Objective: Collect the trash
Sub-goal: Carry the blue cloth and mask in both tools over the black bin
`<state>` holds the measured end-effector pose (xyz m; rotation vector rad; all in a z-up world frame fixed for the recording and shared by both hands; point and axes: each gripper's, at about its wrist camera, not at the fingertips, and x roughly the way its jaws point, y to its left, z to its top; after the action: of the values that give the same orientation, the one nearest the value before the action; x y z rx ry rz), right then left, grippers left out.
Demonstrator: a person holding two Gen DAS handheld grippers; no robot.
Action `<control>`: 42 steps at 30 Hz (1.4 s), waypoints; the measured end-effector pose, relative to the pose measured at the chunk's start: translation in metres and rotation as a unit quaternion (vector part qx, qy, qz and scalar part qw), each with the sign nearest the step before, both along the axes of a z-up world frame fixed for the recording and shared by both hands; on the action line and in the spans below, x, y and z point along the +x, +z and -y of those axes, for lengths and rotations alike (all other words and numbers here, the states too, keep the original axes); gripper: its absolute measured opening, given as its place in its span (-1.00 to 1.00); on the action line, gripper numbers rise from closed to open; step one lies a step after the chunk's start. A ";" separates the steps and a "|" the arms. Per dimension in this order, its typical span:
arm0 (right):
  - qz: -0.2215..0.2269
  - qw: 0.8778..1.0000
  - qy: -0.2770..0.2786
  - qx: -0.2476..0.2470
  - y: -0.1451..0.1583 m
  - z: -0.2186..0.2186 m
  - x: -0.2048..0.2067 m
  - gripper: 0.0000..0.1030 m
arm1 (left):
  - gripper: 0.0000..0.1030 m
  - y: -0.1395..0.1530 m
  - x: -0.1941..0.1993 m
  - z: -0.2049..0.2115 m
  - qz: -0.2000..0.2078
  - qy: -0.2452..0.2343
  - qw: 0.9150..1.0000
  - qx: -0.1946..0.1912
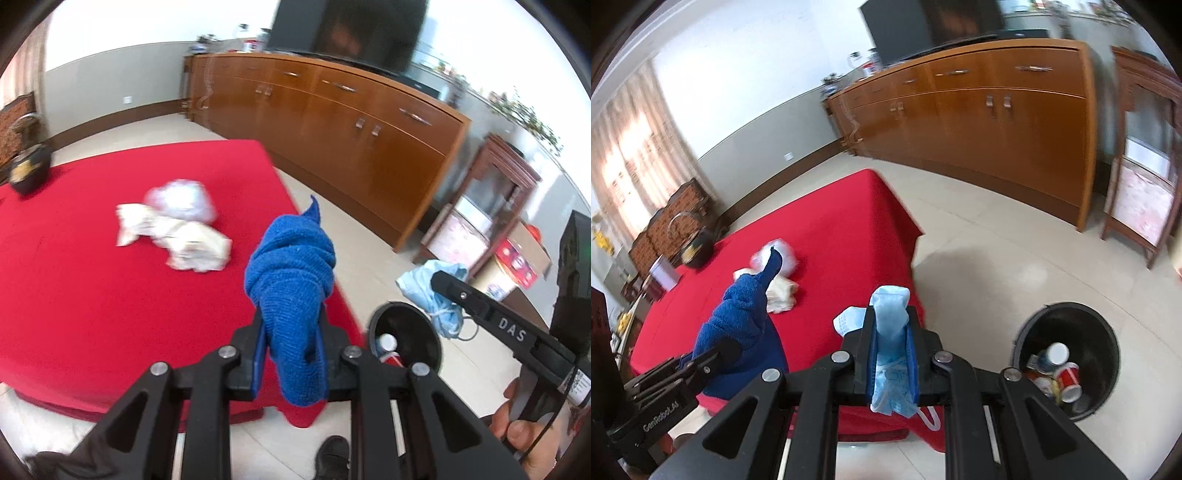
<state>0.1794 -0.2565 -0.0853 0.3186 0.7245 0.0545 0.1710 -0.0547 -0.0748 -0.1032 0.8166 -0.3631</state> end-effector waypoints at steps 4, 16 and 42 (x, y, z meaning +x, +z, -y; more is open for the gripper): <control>-0.003 0.999 -0.041 0.002 -0.004 0.040 -0.014 -0.72 | -0.54 -0.004 -0.001 0.038 -0.006 -0.038 0.999 -0.005; -0.037 0.989 -0.141 0.013 -0.039 0.146 -0.048 -0.72 | -0.54 -0.033 -0.001 0.144 -0.047 -0.136 0.990 0.002; -0.145 0.962 -0.219 0.070 -0.146 0.278 0.007 -0.72 | -0.52 -0.136 0.029 0.262 -0.147 -0.192 0.968 0.063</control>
<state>0.1865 -0.5349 -0.2316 0.6248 0.9285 -0.3690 0.2003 -0.3170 -0.2109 0.1253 1.1543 -0.6697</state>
